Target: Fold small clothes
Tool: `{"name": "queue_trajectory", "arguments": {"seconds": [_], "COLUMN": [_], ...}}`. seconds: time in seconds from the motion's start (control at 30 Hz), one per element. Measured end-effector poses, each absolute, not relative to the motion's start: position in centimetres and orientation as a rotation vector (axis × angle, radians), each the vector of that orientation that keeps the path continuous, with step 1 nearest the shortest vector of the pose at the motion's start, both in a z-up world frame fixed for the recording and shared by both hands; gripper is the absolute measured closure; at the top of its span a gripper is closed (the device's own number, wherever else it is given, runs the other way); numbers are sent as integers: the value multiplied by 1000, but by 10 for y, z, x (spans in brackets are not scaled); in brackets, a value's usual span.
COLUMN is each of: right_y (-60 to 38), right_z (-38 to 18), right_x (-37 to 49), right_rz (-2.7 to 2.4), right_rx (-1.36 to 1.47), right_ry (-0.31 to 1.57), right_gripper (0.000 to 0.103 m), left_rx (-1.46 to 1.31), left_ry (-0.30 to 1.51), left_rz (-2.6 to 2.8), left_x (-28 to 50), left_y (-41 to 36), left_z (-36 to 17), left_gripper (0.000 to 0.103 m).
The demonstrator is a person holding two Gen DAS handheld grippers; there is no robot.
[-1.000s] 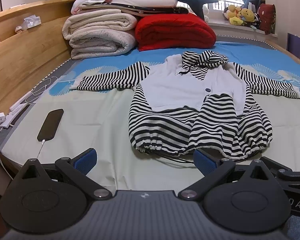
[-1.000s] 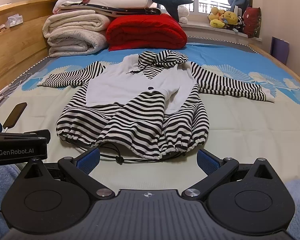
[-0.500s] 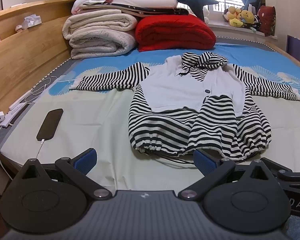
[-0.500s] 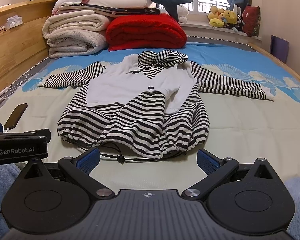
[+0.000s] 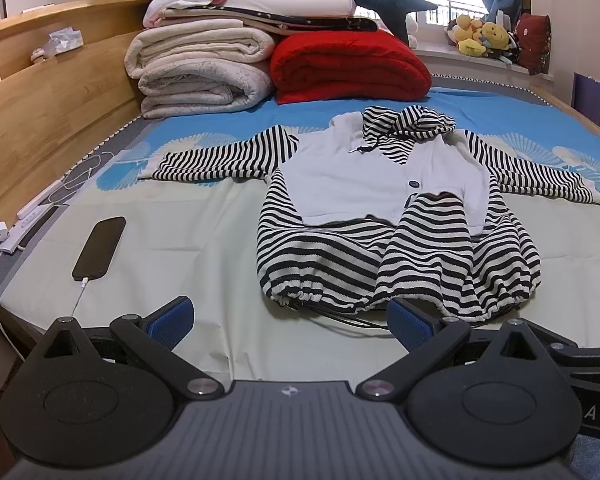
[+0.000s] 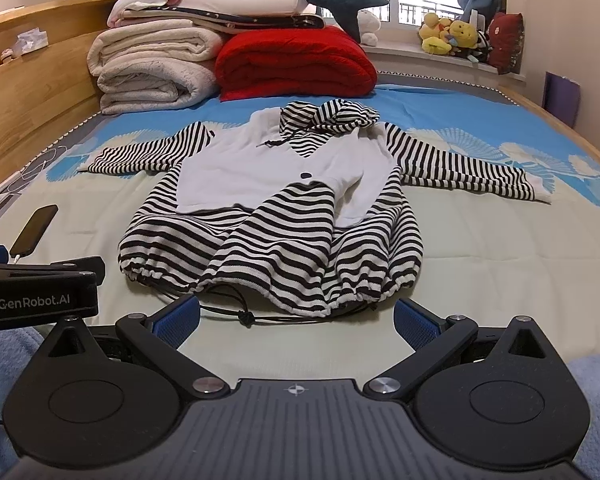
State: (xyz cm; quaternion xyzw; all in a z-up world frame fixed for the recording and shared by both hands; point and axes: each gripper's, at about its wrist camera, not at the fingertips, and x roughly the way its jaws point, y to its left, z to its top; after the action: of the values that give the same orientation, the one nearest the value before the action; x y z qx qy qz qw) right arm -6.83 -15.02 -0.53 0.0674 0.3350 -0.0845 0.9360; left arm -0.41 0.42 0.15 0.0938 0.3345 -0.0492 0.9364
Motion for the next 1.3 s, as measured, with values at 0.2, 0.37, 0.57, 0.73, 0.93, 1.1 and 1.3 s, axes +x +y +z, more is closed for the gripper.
{"name": "queue_trajectory", "arguments": {"seconds": [0.2,0.37,0.57,0.73,0.93,1.1,1.3], "right_y": [-150,-149,-151,-151,-150,-150,-152], "right_z": [-5,-4,-4,-4,-5,-8,-15], "right_x": [-69,-68,-69,-68,-67,-64,-60], "right_rz": [-173,-173,-171,-169,-167,-163,-156], "right_rx": [139,138,142,141,141,145,166], "right_ry": [684,682,683,688,693,707,733], "right_gripper": [1,1,1,1,1,1,1], "left_rx": [193,192,192,189,188,181,177], "left_ry": [680,678,673,676,683,694,717], "left_rz": [-105,-107,-109,-109,-107,-110,-113], "left_x": [-4,-5,-6,-6,-4,-1,6], "left_y": [6,5,5,6,7,8,9], "left_z": [3,3,6,6,4,2,-4], "left_gripper": [1,0,0,0,0,0,0]}}
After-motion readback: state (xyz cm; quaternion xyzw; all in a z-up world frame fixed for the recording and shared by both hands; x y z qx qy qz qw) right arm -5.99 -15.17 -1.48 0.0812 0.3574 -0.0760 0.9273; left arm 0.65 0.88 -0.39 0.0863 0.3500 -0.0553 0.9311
